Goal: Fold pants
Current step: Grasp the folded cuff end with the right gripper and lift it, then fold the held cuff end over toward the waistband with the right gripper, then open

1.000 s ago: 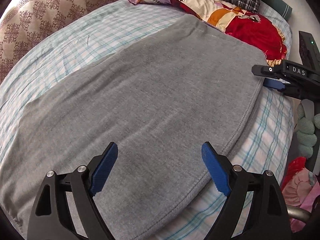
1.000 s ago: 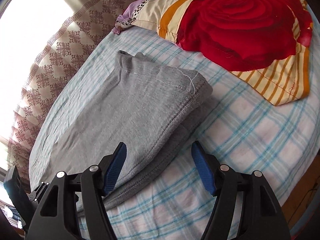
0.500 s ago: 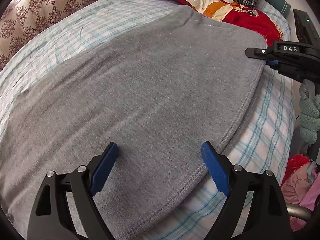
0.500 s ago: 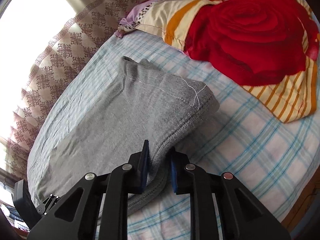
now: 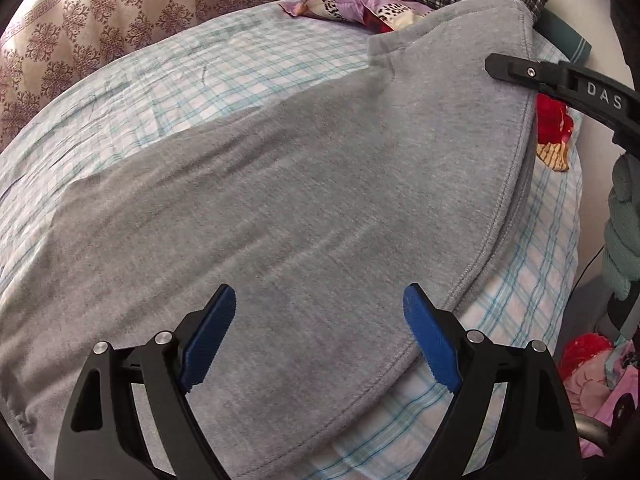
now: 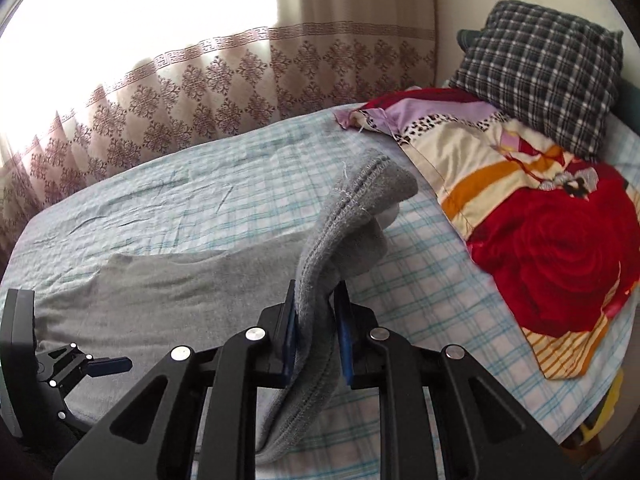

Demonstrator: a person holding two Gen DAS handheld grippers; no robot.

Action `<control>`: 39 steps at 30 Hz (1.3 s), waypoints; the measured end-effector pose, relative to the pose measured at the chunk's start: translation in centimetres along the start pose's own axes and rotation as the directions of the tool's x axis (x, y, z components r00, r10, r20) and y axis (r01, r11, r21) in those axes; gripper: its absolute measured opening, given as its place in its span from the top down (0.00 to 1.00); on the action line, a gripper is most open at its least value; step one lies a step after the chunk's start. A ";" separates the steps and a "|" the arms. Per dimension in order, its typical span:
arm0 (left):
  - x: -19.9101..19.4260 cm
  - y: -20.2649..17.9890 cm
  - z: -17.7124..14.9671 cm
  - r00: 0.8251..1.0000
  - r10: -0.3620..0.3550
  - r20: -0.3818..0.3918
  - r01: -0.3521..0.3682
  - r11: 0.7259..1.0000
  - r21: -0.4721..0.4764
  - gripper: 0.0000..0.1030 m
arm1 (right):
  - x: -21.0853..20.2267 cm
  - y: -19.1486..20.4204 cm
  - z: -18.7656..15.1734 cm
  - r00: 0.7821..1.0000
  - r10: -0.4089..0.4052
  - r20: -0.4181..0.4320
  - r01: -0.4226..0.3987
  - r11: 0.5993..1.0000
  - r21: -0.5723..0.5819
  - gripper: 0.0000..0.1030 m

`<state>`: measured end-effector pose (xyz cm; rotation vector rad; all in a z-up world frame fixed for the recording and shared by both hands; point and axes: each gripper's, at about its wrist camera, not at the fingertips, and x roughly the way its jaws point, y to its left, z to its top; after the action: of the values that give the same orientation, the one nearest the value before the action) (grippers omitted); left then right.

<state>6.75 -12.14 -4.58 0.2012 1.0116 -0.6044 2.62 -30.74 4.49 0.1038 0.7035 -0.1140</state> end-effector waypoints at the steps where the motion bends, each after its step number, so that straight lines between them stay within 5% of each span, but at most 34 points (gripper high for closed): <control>1: -0.2 0.6 0.0 1.000 0.006 0.004 -0.006 1.000 -0.015 0.16 | -0.1 0.7 0.2 1.000 0.005 0.005 -0.005 1.000 -0.019 0.84; 5: -0.7 3.8 0.4 1.000 0.005 0.003 -0.005 0.995 -0.101 0.16 | -0.7 3.2 0.3 0.999 0.028 0.018 -0.027 0.997 -0.075 0.84; 10: -0.7 7.8 0.7 0.996 -0.088 0.009 0.088 0.962 -0.257 0.16 | -1.3 6.1 -0.2 0.998 0.056 0.021 -0.053 0.989 -0.142 0.84; 20: -0.9 12.2 1.4 0.940 -0.306 0.154 0.342 0.836 -0.428 0.06 | -1.4 13.0 -4.6 0.990 0.135 -0.038 -0.140 0.937 -0.320 0.84; 29: 1.6 15.4 -1.4 0.917 -0.365 0.159 0.385 0.713 -0.586 0.04 | 0.7 16.5 -9.8 0.981 0.123 -0.147 -0.177 0.876 -0.449 0.84; 39: 1.0 15.2 -0.9 0.914 -0.359 0.191 0.402 0.730 -0.553 0.04 | -0.6 16.9 -12.1 0.984 0.094 -0.153 -0.166 0.806 -0.568 0.84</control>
<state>15.03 0.36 -7.58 -0.5930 1.1329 -0.6358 -3.23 -12.35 -3.37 -0.4353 0.8209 0.2471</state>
